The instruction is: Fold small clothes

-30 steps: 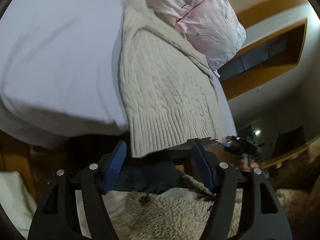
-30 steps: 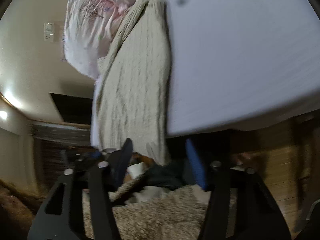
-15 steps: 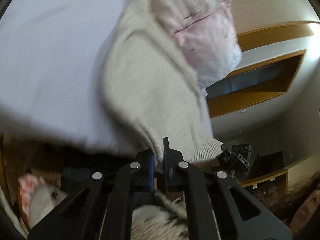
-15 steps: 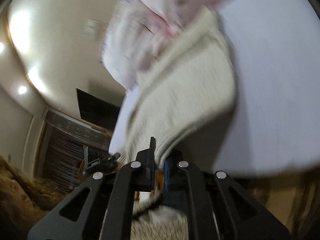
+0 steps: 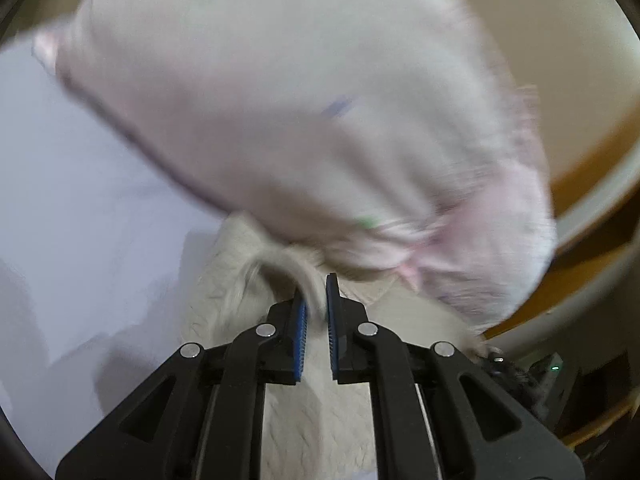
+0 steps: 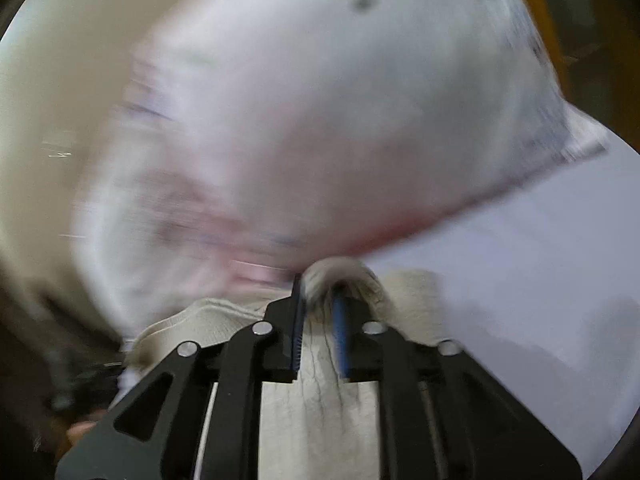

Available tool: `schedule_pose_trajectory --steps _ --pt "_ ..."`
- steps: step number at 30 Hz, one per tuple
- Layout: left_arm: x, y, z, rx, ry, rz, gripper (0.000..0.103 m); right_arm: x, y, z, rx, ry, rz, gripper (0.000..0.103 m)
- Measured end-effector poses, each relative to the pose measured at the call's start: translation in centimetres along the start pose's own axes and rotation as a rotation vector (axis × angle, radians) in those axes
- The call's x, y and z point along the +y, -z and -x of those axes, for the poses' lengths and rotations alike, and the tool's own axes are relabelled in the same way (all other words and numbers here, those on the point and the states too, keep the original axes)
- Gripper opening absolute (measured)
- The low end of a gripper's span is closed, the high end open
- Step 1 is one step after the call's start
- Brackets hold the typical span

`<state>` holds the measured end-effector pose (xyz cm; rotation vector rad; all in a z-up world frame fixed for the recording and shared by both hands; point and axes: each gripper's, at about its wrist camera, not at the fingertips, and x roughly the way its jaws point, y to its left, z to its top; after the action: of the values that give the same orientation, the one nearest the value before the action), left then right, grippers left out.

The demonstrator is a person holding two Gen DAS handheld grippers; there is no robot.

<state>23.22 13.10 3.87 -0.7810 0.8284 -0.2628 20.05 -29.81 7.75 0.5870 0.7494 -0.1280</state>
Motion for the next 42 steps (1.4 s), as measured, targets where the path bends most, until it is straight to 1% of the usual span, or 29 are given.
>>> schedule_pose_trajectory --steps 1,2,3,4,5,6,7,9,11,14,16,18,19,20,21,23,24,26,28,30,31,33,35,36,37,38,39,40,42 --pt "0.7 -0.1 -0.6 0.036 0.032 0.036 0.007 -0.5 0.1 -1.2 0.027 0.047 -0.018 0.042" --pt "1.0 -0.1 -0.4 0.033 0.058 0.038 0.012 -0.9 0.1 -1.5 0.036 0.052 -0.034 0.055" --pt "1.1 0.0 0.4 0.013 0.06 0.014 0.024 -1.4 0.3 -1.1 0.015 0.049 -0.053 0.081" --pt "1.0 0.2 1.5 -0.013 0.048 -0.018 0.064 -1.6 0.2 -0.4 -0.023 0.054 -0.06 0.093" --pt "1.2 0.4 2.9 -0.062 0.025 -0.05 0.087 -1.6 0.2 0.3 -0.065 0.055 -0.062 0.094" --pt "1.4 0.5 4.0 -0.106 0.005 -0.072 0.088 -1.8 0.1 1.1 -0.097 0.037 -0.055 0.094" --pt "1.6 -0.1 4.1 -0.109 -0.005 -0.084 0.088 -1.9 0.3 1.9 -0.104 0.011 -0.054 0.096" --pt "2.3 -0.2 3.8 -0.04 -0.026 -0.079 0.086 -2.1 0.5 2.0 -0.09 -0.036 -0.06 0.097" --pt "3.6 0.1 3.2 0.029 -0.031 -0.063 0.072 -1.9 0.8 1.6 -0.051 -0.065 -0.056 0.097" --pt "4.6 1.1 1.0 0.126 -0.028 -0.037 0.057 -1.7 1.5 0.9 0.001 -0.09 -0.043 0.097" --pt "5.1 1.9 -0.1 0.155 -0.027 -0.025 0.055 -1.6 2.3 1.3 0.011 -0.096 -0.029 0.097" --pt "4.8 2.5 0.0 0.115 -0.042 -0.048 0.055 -1.6 2.7 2.0 0.013 -0.098 -0.015 0.097" --pt "4.6 2.8 -0.1 0.098 -0.047 -0.046 0.05 -1.8 2.9 2.2 0.013 -0.101 -0.01 0.097" --pt "4.7 3.1 -0.2 0.094 -0.047 -0.036 0.037 -1.8 3.1 2.3 0.013 -0.105 -0.008 0.097" --pt "4.8 3.4 -0.5 0.098 -0.043 -0.011 0.027 -1.9 3.3 2.4 0.016 -0.111 -0.007 0.097" --pt "4.7 3.8 -0.9 0.094 -0.024 0.05 0.018 -2.4 3.5 2.5 0.023 -0.115 -0.011 0.097" --pt "4.5 3.8 -0.7 0.093 0.0 0.074 0.017 -2.7 3.5 2.7 0.024 -0.119 -0.016 0.097" --pt "2.9 3.7 0.0 0.091 0.111 0.109 0.015 -3.5 3.7 3.5 0.017 -0.125 -0.027 0.097" --pt "0.2 3.7 0.5 0.083 0.183 0.089 0.015 -4.4 3.7 4.6 -0.005 -0.123 -0.035 0.097" --pt "-4.4 4.0 0.3 0.087 0.299 0.053 0.014 -5.4 3.5 6.0 -0.045 -0.114 -0.05 0.097" --pt "-7.5 4.5 -0.7 0.11 0.386 0.043 0.014 -5.9 3.4 6.8 -0.073 -0.105 -0.058 0.097" --pt "-11.9 5.6 -3.0 0.151 0.483 0.023 0.014 -6.7 3.3 7.7 -0.106 -0.085 -0.072 0.097" --pt "-16.5 7.9 -7.4 0.226 0.569 0.037 0.019 -7.4 3.2 8.1 -0.119 -0.074 -0.097 0.097" --pt "-18.4 9.4 -10.5 0.319 0.611 0.075 0.025 -7.7 3.2 8.2 -0.121 -0.067 -0.108 0.097" --pt "-19.8 10.9 -13.7 0.442 0.678 0.138 0.031 -8.0 3.2 8.3 -0.119 -0.053 -0.111 0.097" --pt "-20.6 12.4 -15.9 0.55 0.737 0.202 0.031 -8.3 3.2 8.3 -0.113 -0.04 -0.11 0.097" --pt "-21.0 13.0 -16.7 0.601 0.756 0.224 0.031 -8.6 3.2 8.4 -0.102 -0.028 -0.107 0.097" --pt "-21.4 13.4 -16.4 0.607 0.774 0.197 0.031 -9.0 3.1 8.5 -0.089 -0.025 -0.105 0.097" --pt "-21.2 12.2 -13.9 0.512 0.8 0.078 0.033 -10.0 2.7 8.7 -0.056 -0.05 -0.105 0.098"
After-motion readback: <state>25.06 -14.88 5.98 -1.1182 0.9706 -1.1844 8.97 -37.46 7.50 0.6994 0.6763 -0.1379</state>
